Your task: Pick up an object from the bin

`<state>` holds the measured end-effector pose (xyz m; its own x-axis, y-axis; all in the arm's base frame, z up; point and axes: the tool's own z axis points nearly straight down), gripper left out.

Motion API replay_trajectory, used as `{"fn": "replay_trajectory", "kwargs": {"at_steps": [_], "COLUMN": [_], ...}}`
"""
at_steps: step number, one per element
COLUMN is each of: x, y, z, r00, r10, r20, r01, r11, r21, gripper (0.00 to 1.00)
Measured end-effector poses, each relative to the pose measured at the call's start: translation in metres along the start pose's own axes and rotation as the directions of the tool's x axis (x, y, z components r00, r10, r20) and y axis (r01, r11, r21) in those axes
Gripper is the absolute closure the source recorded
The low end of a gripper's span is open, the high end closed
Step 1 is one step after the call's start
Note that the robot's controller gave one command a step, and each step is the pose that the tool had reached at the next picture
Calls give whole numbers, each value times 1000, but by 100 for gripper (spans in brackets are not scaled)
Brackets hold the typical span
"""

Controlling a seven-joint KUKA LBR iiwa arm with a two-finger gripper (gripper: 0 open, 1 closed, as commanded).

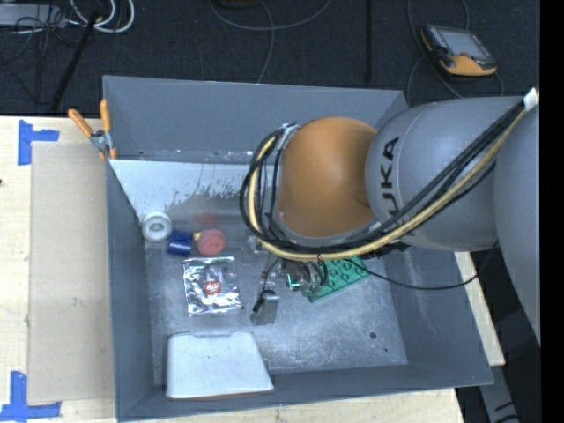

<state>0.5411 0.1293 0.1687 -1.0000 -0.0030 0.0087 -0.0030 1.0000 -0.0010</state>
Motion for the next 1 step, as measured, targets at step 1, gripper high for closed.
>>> {"fn": "replay_trajectory", "kwargs": {"at_steps": [1], "x": [-27], "y": [19], "z": [101], "r00": [1000], "r10": [6], "r20": [13], "r01": [-6], "r11": [1000], "r21": [-3], "gripper": [0]}}
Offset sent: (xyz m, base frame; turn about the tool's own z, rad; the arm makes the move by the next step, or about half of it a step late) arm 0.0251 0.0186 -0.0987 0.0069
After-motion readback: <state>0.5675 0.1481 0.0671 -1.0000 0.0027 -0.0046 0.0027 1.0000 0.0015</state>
